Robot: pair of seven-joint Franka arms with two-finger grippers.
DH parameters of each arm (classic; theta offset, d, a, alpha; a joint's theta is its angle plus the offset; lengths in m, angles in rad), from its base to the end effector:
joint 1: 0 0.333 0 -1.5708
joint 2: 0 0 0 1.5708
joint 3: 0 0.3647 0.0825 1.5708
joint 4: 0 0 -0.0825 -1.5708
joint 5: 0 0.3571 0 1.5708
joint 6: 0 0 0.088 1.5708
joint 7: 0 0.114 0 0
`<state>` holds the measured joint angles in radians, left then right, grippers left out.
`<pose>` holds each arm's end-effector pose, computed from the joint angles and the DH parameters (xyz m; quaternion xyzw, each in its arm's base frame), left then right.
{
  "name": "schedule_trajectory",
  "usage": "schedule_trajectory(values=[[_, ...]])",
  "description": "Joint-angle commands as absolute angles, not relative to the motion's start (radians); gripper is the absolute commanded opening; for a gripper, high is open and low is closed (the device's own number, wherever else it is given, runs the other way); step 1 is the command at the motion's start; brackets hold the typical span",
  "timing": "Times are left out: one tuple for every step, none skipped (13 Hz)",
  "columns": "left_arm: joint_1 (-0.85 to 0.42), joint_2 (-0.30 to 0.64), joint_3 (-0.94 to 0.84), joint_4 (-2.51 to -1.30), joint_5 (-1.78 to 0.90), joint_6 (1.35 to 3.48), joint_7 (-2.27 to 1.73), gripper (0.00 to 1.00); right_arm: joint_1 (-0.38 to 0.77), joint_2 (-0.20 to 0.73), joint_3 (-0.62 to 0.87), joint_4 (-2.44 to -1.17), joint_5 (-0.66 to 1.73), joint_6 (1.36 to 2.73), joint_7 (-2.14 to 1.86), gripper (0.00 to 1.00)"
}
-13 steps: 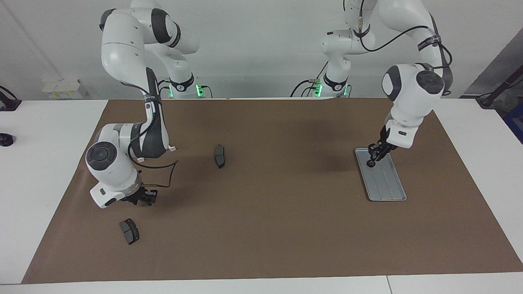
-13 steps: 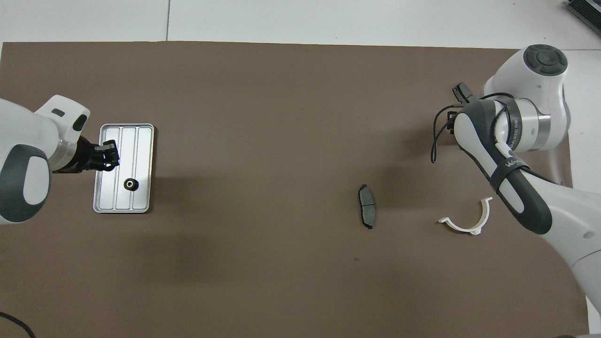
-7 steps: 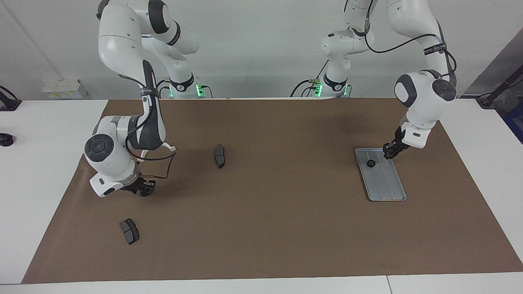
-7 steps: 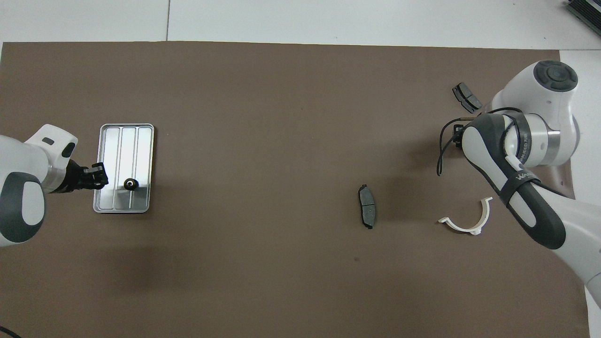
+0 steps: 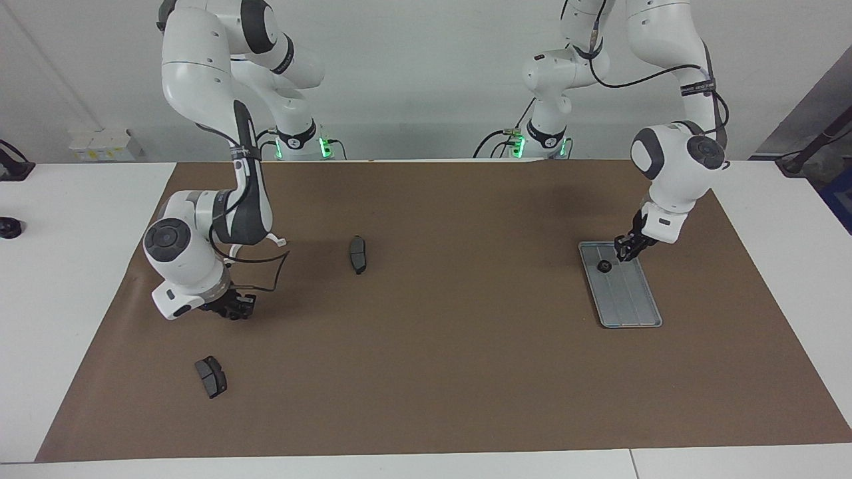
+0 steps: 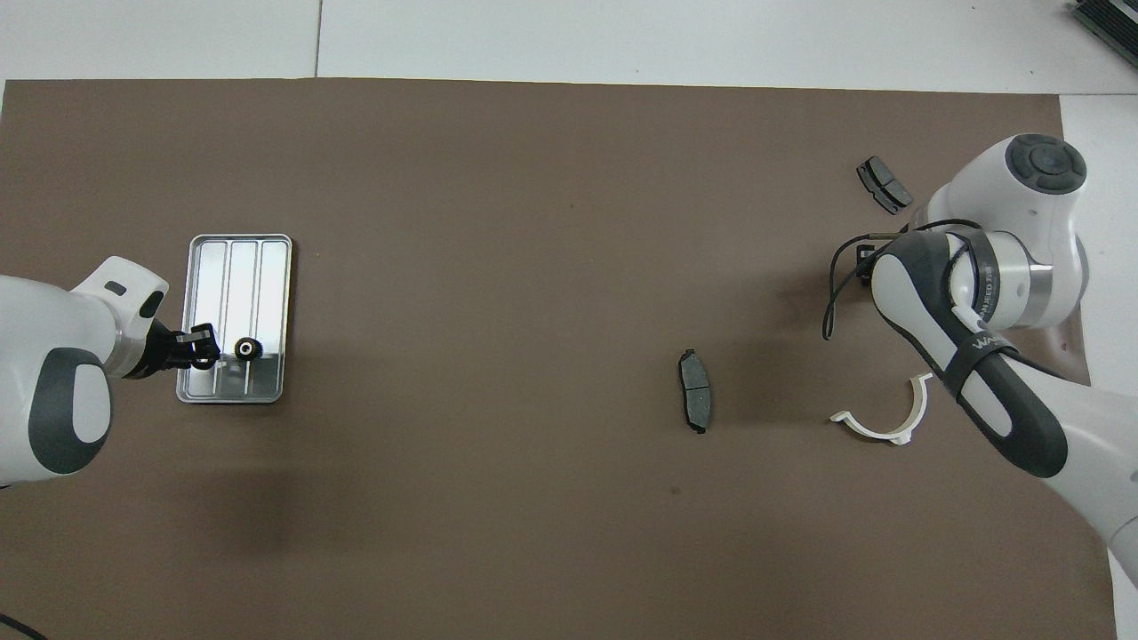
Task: Pick bearing gear from pile to tray
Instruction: 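Lower the gear onto the tray and open the left gripper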
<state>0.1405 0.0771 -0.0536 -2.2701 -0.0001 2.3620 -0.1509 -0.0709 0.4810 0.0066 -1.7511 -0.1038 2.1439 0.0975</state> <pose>0.5106 0.0448 0.3863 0.9929 0.1187 0.0074 0.0023 0.6504 -0.0474 0.3428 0.9969 -0.0510 -0.0433 0.0415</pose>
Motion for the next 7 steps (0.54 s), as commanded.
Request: schedule_trajectory(values=[[0.152,0.075,-0.06,-2.272,-0.015,2.37,-0.123,1.0,-0.095,0.44,0.021,-1.809,-0.095,2.169,0.1,0.32],[0.146,0.071,-0.06,-2.261,-0.015,2.364,-0.123,1.0,-0.095,0.44,0.021,-1.809,-0.095,2.169,0.1,0.27],[0.144,0.06,-0.06,-2.24,-0.015,2.333,-0.123,1.0,-0.095,0.44,0.021,-1.809,-0.095,2.169,0.1,0.22],[0.143,0.052,-0.061,-2.2,-0.014,2.282,-0.123,1.0,-0.095,0.44,0.021,-1.807,-0.095,2.169,0.1,0.16],[0.141,0.046,-0.063,-2.144,-0.014,2.214,-0.123,1.0,-0.094,0.44,0.021,-1.806,-0.097,2.171,0.1,0.08],[0.141,0.046,-0.067,-2.088,-0.014,2.15,-0.124,1.0,-0.092,0.44,0.021,-1.805,-0.097,2.18,0.1,0.04],[0.135,0.048,-0.069,-2.027,-0.014,2.087,-0.124,1.0,-0.089,0.44,0.021,-1.805,-0.097,2.198,0.098,0.0]])
